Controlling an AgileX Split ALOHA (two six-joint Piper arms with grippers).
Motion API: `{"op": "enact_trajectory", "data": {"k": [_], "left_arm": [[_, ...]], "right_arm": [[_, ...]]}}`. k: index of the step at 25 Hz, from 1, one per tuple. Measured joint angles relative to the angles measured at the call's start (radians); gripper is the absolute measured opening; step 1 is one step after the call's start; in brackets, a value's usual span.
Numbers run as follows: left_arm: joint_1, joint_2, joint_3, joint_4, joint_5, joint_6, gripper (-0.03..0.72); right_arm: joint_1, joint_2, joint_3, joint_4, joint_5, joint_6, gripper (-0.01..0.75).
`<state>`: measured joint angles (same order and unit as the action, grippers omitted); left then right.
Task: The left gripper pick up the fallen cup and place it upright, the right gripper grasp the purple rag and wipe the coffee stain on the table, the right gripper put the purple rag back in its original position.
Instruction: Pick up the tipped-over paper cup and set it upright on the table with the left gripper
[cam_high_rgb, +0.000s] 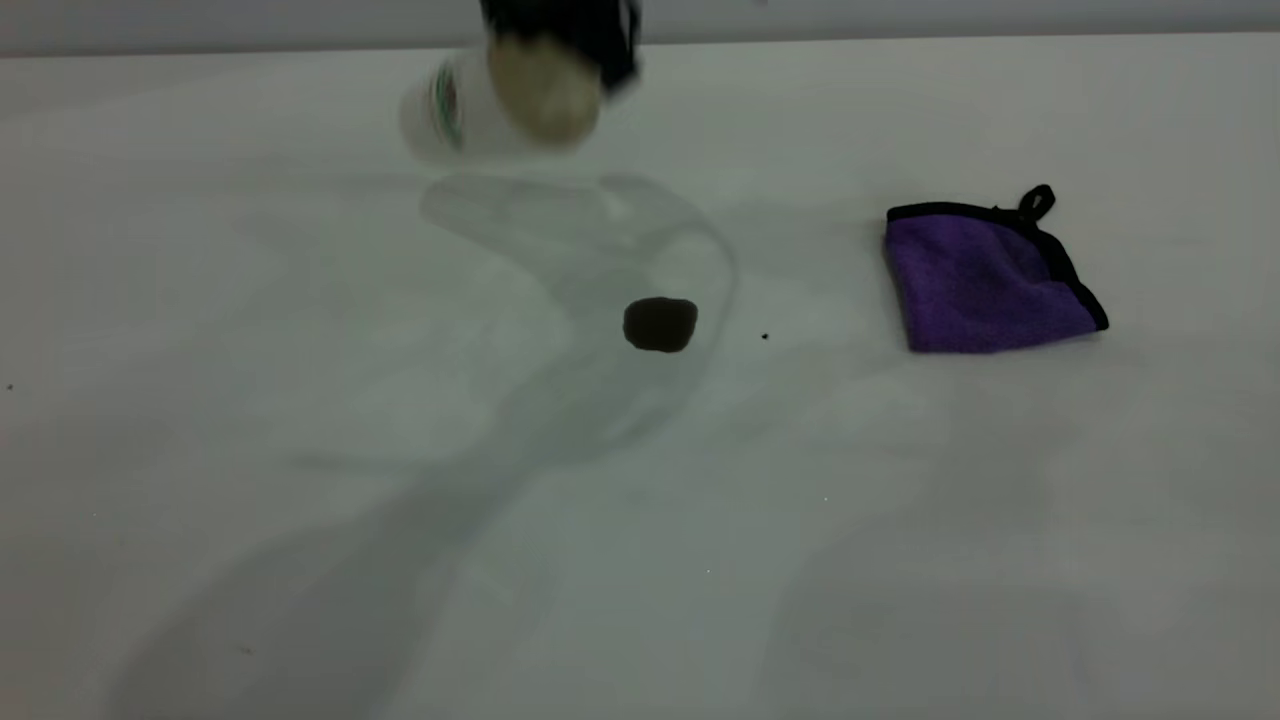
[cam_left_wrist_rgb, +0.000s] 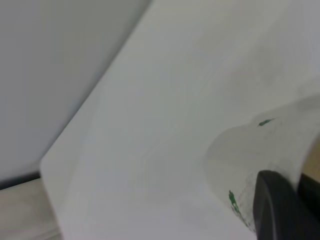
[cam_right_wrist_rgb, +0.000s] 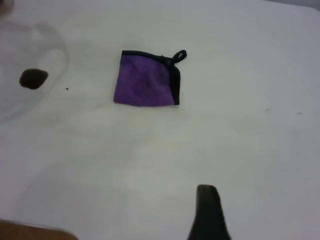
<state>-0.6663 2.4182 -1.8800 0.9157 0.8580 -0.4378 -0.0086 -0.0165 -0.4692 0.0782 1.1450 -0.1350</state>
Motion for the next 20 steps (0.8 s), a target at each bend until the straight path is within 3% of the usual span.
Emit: {"op": "enact_trajectory", "data": {"k": [6,13,20], "left_arm": [[0.149,-0.175,-0.035,-0.493,-0.07,0.312,0.022],[0.334,-0.135,-0.035,-1.019,-0.155,0.691,0.022],[0.441,-0.008,-0.034,-1.358,-0.227,0.967,0.022]], "right_arm": [[0.0,0.0,0.0,0.0,0.0,0.0,0.589],[0.0,0.0,0.0,0.0,0.0,0.0,0.589],[0.0,0.0,0.0,0.0,0.0,0.0,0.589]]}}
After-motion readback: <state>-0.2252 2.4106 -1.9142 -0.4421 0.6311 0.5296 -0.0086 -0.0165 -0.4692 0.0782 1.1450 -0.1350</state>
